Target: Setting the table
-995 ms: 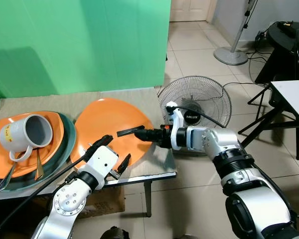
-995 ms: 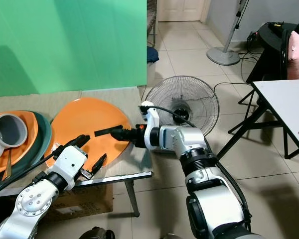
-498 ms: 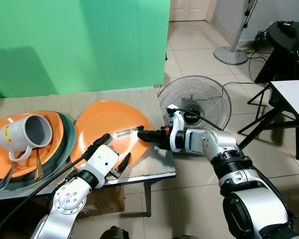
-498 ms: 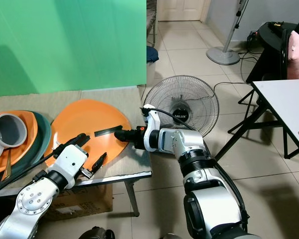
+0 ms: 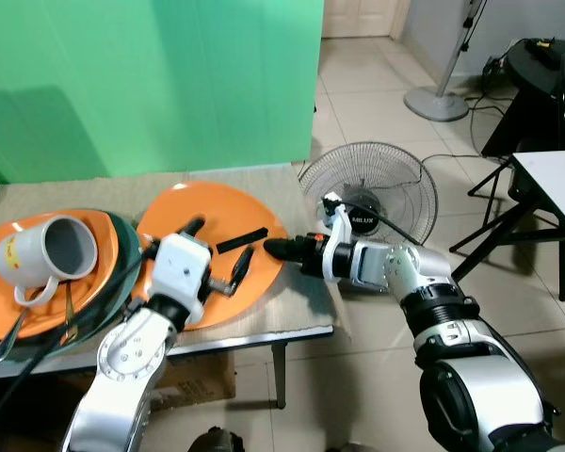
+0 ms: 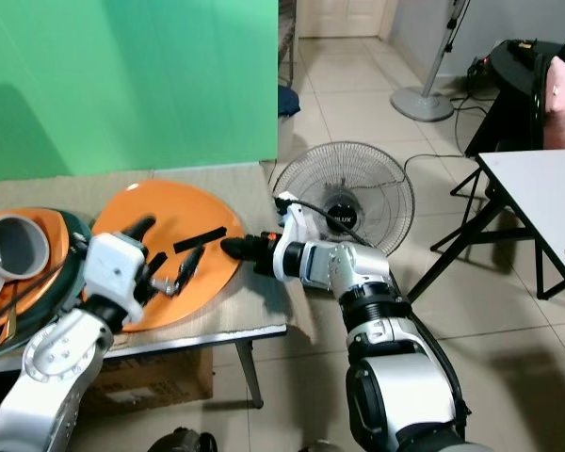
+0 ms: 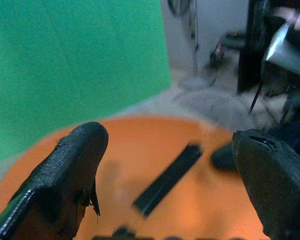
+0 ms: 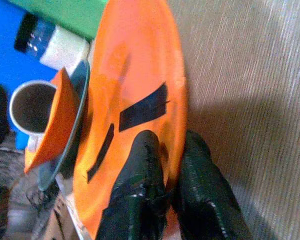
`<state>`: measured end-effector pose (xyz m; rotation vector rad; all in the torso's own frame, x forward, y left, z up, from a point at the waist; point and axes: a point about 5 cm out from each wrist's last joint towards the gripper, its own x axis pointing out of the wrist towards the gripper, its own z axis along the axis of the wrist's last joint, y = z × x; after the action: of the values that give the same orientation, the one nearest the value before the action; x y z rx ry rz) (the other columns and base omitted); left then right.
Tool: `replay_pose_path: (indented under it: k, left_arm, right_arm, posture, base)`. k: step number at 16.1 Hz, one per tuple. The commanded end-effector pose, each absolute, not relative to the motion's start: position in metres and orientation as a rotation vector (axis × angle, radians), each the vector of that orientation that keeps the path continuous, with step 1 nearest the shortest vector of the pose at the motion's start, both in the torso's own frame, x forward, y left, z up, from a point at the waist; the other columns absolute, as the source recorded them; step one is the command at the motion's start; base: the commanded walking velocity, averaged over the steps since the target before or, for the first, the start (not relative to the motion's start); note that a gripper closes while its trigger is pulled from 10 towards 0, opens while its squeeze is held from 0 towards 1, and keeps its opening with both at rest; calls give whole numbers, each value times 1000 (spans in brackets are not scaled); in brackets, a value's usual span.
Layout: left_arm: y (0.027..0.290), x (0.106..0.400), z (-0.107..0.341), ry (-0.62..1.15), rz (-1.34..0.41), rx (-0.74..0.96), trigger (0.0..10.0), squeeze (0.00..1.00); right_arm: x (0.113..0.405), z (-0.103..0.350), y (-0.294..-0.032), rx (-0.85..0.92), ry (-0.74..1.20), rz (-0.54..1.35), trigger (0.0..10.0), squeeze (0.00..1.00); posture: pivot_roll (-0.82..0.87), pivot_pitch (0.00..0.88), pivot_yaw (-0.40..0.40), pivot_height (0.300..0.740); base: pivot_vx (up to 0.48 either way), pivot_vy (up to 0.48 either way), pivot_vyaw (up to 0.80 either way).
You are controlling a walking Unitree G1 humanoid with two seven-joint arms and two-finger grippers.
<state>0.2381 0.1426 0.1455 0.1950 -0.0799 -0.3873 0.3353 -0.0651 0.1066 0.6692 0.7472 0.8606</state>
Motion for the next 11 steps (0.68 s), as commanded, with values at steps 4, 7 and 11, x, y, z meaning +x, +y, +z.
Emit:
replay_pose_path:
  k: [4, 7, 11]
  left_arm:
    - [139, 235, 167, -122, -396, 189, 10000, 0]
    - [144, 233, 167, -96, -374, 224, 10000, 0]
    - [145, 232, 167, -81, -369, 262, 10000, 0]
  right_arm:
    - [347, 128, -74, 665, 665, 832, 0, 0]
    - [360, 145, -95, 660, 573, 743, 0, 0]
    - [371, 165, -124, 673, 481, 646, 0, 0]
  posture:
    - [5, 74, 12, 740]
    - [0, 73, 21, 740]
    - [-2, 69, 29, 740]
  base:
    - [0, 0, 0]
    - [0, 0, 0]
    - [0, 0, 0]
